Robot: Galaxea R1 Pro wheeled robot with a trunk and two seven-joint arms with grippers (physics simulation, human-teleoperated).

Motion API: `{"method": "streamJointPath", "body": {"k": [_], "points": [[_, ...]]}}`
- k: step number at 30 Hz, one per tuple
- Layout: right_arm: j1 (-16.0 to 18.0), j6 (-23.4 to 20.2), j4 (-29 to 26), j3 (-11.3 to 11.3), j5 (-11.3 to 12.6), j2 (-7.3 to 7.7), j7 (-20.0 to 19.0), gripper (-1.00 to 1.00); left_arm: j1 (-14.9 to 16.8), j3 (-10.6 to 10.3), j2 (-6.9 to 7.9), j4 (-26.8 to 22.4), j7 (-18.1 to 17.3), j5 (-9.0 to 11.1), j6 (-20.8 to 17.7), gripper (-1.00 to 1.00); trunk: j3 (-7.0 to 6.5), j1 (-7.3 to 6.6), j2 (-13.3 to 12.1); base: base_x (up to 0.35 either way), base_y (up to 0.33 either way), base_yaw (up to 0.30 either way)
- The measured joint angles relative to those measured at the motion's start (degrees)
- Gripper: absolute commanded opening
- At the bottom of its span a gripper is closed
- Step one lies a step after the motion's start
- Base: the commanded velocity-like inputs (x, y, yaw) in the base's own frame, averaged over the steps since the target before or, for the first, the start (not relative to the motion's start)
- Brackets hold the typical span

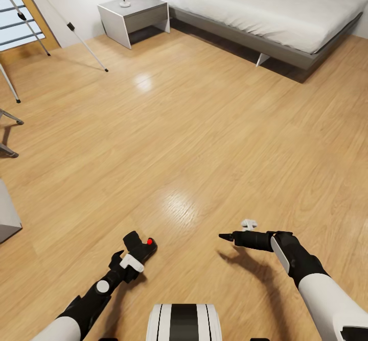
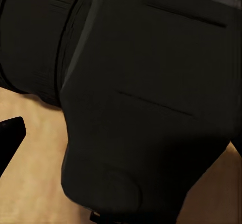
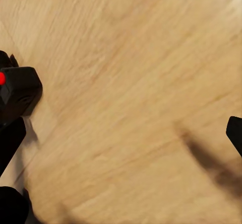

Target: Attach the digital camera to the camera tripod in the bedroom.

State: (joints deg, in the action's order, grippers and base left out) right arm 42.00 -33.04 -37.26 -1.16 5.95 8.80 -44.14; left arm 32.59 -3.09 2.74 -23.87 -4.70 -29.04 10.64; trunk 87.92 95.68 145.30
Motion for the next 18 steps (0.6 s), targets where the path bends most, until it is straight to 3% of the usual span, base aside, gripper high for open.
{"method": "streamJointPath", "body": {"k": [3,4,18], "points": [[0.0,0.0,0.0,0.0,0.0,0.01,0.0,1.0,0.0,0.0,-0.8,0.0,0.2,0.0,0.0,1.0,0.0,0.0,0.0,0.0,0.0,0.0],[0.0,0.0,0.0,0.0,0.0,0.01,0.0,1.0,0.0,0.0,-0.87,0.0,0.2,0.0,0.0,-1.0,0.0,0.0,0.0,0.0,0.0,0.0],[0.0,0.0,0.0,0.0,0.0,-0.01,0.1,1.0,0.0,0.0,-1.09,0.1,0.2,0.2,0.2,-1.0,0.0,0.0,0.0,0.0,0.0,0.0]]}}
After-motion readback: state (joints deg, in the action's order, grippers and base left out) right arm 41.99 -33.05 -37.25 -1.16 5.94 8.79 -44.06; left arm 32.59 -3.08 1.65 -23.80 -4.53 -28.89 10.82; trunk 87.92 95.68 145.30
